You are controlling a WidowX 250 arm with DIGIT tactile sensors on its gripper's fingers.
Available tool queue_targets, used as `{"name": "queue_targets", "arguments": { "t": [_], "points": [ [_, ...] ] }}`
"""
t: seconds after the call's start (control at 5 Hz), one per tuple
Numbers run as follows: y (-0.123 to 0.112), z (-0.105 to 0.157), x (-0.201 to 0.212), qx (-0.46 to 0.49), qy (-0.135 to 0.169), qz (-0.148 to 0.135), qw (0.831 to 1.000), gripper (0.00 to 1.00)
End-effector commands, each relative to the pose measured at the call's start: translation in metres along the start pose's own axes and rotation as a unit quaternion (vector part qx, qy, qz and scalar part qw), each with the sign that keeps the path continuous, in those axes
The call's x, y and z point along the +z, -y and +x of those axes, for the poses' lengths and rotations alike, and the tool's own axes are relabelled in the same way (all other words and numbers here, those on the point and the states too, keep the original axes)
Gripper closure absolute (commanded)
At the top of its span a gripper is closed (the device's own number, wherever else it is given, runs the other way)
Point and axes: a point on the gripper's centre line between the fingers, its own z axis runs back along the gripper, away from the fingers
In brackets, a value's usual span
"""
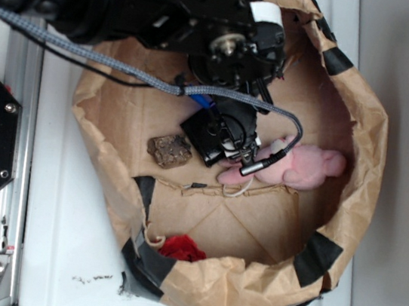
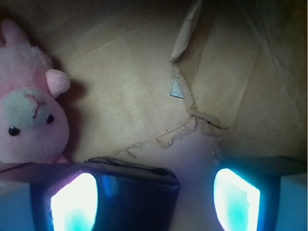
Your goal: Grab the black box.
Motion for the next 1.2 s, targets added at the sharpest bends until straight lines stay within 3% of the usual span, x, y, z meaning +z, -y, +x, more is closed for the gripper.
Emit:
{"name": "queue_targets", "arguments": {
  "t": [0.0, 0.2, 0.4, 0.6, 1.0],
  "points": [
    [-0.015, 0.01, 0.014, 0.009, 0.016, -0.003, 1.0, 0.0],
    [-0.023, -0.001, -0.001, -0.002, 0.041, -0.002, 0.999, 0.0],
    [-0.014, -0.013, -0.014, -0.012, 0.047, 0.0, 0.999, 0.0],
    [-0.002, -0.023, -0.027, -0.017, 0.035, -0.015, 0.999, 0.0],
    [0.026, -0.034, -0.044, -0.043, -0.008, -0.001, 0.999, 0.0]
  ]
}}
